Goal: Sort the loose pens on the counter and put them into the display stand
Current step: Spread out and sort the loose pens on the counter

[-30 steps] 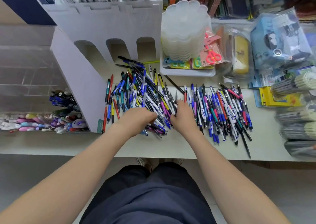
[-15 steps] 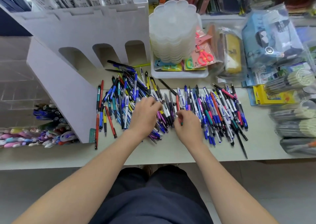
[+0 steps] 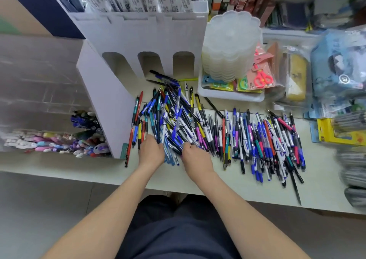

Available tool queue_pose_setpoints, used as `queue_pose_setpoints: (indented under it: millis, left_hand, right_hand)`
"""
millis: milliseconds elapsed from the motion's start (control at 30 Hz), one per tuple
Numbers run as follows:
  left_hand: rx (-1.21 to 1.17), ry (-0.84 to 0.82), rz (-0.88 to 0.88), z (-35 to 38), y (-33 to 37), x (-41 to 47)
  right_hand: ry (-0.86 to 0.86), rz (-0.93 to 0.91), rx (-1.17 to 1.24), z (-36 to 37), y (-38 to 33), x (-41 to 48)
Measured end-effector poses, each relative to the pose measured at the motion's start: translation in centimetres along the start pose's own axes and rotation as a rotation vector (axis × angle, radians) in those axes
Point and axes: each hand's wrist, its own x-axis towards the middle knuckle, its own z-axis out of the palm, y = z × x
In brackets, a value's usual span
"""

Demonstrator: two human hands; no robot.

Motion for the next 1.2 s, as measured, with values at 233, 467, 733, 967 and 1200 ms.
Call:
queue_pose_setpoints:
  millis: [233,467,733,967,1200]
  left_hand:
    - [0.005,0.012,0.008,-0.1,0.8,0.5]
    - [0.046,-0.082,-0.027,0.2,2.7,0.6]
    - [0.029,-0.074,-0.039,0.1,4.5,0.9]
    - [0.000,-0.120,-0.081,0.2,4.8,1.7]
    - [-0.029,-0.133,-0.106,0.5,5.3,1.7]
  right_hand:
    - [-0.051,-0.073,-0.064,-0.8,1.5,-0.4]
    - [-0.192,0.019,0.653,-5.7,6.5,-2.4]
    - [-0.083,0.246,0.693,-5.8,10.3,-1.5]
    - [-0.075,0.318,0.661,-6.8,10.8,-1.7]
    - [0.049,0.368,0.489,-4.5,6.9,-0.5]
